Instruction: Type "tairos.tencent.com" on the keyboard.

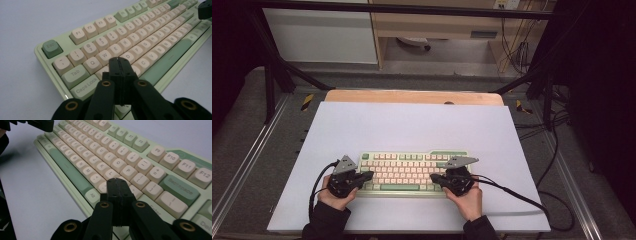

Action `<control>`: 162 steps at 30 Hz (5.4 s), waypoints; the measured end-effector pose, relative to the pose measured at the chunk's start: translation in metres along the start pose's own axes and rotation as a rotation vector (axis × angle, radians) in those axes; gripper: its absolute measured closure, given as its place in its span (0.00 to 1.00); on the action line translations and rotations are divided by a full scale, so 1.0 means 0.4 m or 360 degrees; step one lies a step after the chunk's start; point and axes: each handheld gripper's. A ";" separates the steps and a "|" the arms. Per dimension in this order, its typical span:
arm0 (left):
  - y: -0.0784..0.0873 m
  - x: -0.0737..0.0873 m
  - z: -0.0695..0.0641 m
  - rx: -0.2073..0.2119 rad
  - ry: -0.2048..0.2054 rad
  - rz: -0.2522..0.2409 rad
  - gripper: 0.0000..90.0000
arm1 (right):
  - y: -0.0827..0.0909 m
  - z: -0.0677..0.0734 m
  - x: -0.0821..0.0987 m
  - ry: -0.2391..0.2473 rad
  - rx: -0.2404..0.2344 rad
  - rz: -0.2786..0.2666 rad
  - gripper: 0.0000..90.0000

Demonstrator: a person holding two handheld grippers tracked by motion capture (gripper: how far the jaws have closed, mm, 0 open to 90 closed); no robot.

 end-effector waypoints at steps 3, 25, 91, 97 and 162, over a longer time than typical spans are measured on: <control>0.000 0.000 -0.001 0.0003 -0.0003 0.0001 1.00 | -0.013 0.009 -0.006 0.0017 -0.0017 0.0016 1.00; -0.002 -0.001 -0.006 0.0012 -0.0007 0.0002 1.00 | -0.069 0.022 -0.006 0.0033 -0.0038 0.0049 1.00; -0.117 -0.072 -0.102 0.0008 -0.0089 0.0036 1.00 | 0.041 -0.038 0.044 -0.0022 0.0067 0.0019 1.00; -0.144 -0.075 -0.105 -0.0006 -0.0085 0.0050 1.00 | 0.041 -0.039 0.044 -0.0017 0.0066 0.0013 1.00; -0.104 -0.061 -0.035 -0.0079 -0.0033 0.0031 1.00 | 0.041 -0.037 0.045 -0.0005 0.0067 0.0017 1.00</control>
Point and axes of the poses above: each handheld gripper's, and its own axes: y roughly backward along the jaws, x roughly out of its underside, z roughly to its left, and after that the axes turned 15 degrees about y, right-handed
